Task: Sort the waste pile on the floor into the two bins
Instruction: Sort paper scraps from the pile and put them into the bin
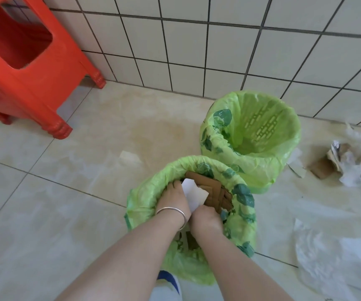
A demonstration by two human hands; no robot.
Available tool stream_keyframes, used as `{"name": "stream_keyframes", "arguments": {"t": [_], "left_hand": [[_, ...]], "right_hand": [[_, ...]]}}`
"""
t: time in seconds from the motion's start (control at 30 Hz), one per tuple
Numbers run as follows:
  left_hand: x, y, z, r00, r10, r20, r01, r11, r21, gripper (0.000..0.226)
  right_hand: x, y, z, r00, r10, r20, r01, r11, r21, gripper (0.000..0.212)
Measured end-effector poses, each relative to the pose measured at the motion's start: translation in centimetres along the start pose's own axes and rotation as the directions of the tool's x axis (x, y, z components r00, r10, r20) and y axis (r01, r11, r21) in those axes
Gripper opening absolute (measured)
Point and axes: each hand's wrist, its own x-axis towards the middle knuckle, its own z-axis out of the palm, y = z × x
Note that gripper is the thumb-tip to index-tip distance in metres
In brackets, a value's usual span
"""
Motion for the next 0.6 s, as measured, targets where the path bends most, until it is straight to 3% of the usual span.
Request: {"name": "stream_keyframes", "arguments": {"t": [0.13, 0.3, 0.43, 0.5, 0.6], "left_hand": [[-0.3, 0.5, -2.5, 0.997, -0.004, -0.074, 0.003, 1.0, -0.016, 0.068], [-2.8, 2.4, -5.4, 0.98, 0.071, -0.187, -0.046, 0.99, 0.134, 0.074], [-6.7, 5.0, -7.6, 0.941, 0.156, -0.301, -0.069, 0.957, 0.281, 0.059], [-8.7, 6.8, -7.9, 0.924, 0.244, -0.294, -0.151, 0.94, 0.306, 0.049], [-12.0, 10.3, -7.1, 0.904, 0.394, -0.165, -0.32, 0.881, 0.349, 0.042]], "right_hand": [[-1.1, -0.6, -1.9, 0.998, -0.06, -0.025, 0.061, 0.998, 0.021, 0.036], [-3.9, 1.3, -4.3, 0.994, -0.049, -0.097, 0.072, 0.966, 0.25, 0.034], [-7.5, 4.9, -7.1, 0.979, -0.07, -0.193, 0.129, 0.94, 0.316, 0.024], [-9.6, 7.4, -8.3, 0.97, -0.085, -0.228, 0.153, 0.941, 0.302, 0.024], [-12.6, 12.1, -9.6, 0.961, -0.033, -0.276, 0.125, 0.939, 0.321, 0.021]]}}
